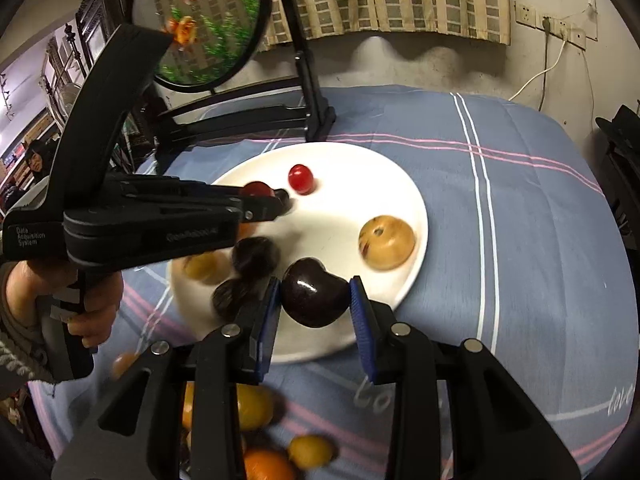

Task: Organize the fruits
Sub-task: 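Open both grippers to drop the tomato and plum onto the plate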

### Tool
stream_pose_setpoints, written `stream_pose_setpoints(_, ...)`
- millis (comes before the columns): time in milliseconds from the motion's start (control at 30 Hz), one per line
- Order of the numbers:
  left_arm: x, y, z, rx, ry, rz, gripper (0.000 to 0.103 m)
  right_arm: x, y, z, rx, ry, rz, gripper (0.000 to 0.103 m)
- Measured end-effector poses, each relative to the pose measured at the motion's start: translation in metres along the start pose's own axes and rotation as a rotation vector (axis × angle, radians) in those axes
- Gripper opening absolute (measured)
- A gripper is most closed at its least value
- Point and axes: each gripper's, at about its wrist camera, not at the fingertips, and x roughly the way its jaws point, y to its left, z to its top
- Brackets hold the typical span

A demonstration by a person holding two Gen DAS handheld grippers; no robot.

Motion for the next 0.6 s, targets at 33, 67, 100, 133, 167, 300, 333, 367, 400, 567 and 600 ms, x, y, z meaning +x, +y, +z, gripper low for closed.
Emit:
stream_pose_setpoints(33,0.004,-0.001,0.001,0.0,0.005,0.0,0.029,0.006,-0.002,0.002,0.0,0.004,-0.003,0.035)
stream_pose_setpoints(67,0.01,-0.001,0.002,0.002,0.011,0.005,0.029,0.011,-0.004,0.003,0.002,0.008,-0.007,0.035)
stream_pose_setpoints(100,0.013,-0.002,0.003,0.004,0.011,0.011,0.03,0.015,-0.006,0.004,0.009,0.01,-0.009,0.036)
stream_pose_setpoints(133,0.015,-0.002,0.003,0.006,0.012,0.015,0.037,0.017,-0.009,0.005,0.018,0.012,-0.008,0.036)
stream_pose_setpoints(167,0.017,-0.002,0.002,0.006,0.009,0.021,0.042,0.019,-0.011,0.005,0.032,0.015,-0.006,0.037)
stream_pose_setpoints(300,0.012,0.0,0.001,0.004,-0.007,0.026,0.051,0.011,-0.013,0.005,0.058,-0.033,-0.01,0.065)
stream_pose_setpoints(333,0.009,0.001,0.0,-0.001,-0.009,0.027,0.051,0.008,-0.012,0.005,0.055,-0.046,0.001,0.065)
stream_pose_setpoints(367,0.006,0.002,-0.001,-0.006,-0.012,0.028,0.051,0.004,-0.011,0.005,0.054,-0.055,0.004,0.065)
stream_pose_setpoints(400,0.0,0.003,-0.003,-0.014,-0.016,0.025,0.052,0.0,-0.01,0.005,0.054,-0.063,0.001,0.065)
stream_pose_setpoints(567,-0.033,0.004,-0.023,-0.027,-0.028,0.032,0.055,-0.028,0.002,-0.006,0.046,-0.063,0.0,0.065)
stream_pose_setpoints(600,-0.041,0.004,-0.03,-0.027,-0.028,0.034,0.056,-0.035,0.006,-0.01,0.043,-0.06,0.0,0.065)
